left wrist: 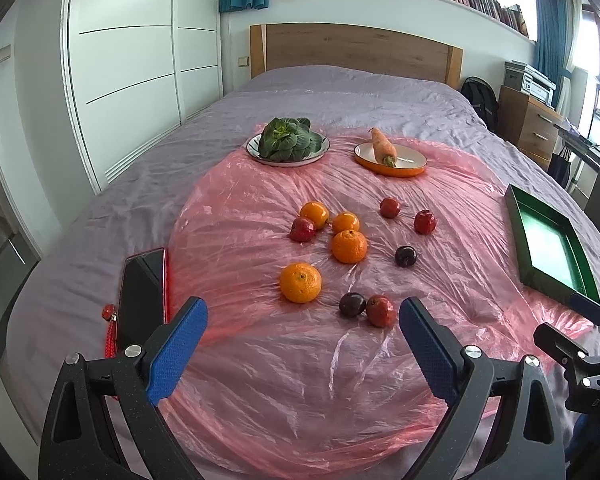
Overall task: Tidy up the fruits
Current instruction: 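Move the right tool toward the dark plum while the left tool approaches a red apple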
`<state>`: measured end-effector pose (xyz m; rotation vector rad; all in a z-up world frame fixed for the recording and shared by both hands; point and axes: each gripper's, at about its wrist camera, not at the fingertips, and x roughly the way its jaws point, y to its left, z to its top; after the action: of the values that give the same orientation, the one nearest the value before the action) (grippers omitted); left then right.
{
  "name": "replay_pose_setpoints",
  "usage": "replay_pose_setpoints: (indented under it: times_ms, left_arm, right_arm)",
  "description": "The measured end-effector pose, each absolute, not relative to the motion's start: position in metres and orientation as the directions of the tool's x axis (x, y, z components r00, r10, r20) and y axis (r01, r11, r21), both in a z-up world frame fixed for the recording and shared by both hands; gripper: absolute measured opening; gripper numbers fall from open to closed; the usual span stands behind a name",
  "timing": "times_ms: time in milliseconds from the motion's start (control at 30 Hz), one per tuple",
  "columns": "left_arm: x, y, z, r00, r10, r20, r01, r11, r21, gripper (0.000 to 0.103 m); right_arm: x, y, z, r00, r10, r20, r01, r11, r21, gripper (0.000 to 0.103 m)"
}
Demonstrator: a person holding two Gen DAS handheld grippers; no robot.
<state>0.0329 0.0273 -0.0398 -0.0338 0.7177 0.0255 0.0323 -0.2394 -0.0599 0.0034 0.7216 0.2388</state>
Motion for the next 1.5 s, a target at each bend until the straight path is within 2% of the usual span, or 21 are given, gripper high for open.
replay_pose_setpoints:
  times_ms: [700,1067,1300,1367,1400,1500]
  left_arm:
    - [0.089,0.041,-0.082,0.707,0.059,-0.705,-0.11,0.994,-0.027,0.093]
    - [0.099,0.032,-0.107,0.668,0.009,-0.745,-0.104,0.991,-0.081,0.072]
    - [0.093,0.008,-0.113,0.639,-0.088,-0.765,-0.048,0.987,-0.154,0.069]
    - [0.093,-0.002,-0.114,0.63,-0.102,-0.77,-0.053,0.983,-0.173,0.064]
    - [0.094,-0.006,-0.116,0.623,-0.111,-0.774,-0.06,0.98,-0.189,0.063]
    - [0.098,-0.015,-0.121,0.61,-0.098,-0.786,-0.105,0.974,-0.202,0.062]
  right_arm:
    - [0.07,-0.19,-0.09,0.583,0.417,-0.697,-0.461,0.876,0.139,0.103]
    - [0.125,-0.188,-0.088,0.536,0.419,-0.733,-0.518,0.849,0.107,0.103]
    - [0.154,-0.183,-0.096,0.505,0.408,-0.761,-0.552,0.83,0.078,0.103]
    - [0.163,-0.181,-0.097,0.492,0.41,-0.768,-0.567,0.82,0.075,0.103]
    - [0.168,-0.179,-0.098,0.482,0.413,-0.773,-0.578,0.813,0.074,0.098]
    - [0.184,-0.175,-0.101,0.457,0.409,-0.79,-0.604,0.795,0.062,0.097]
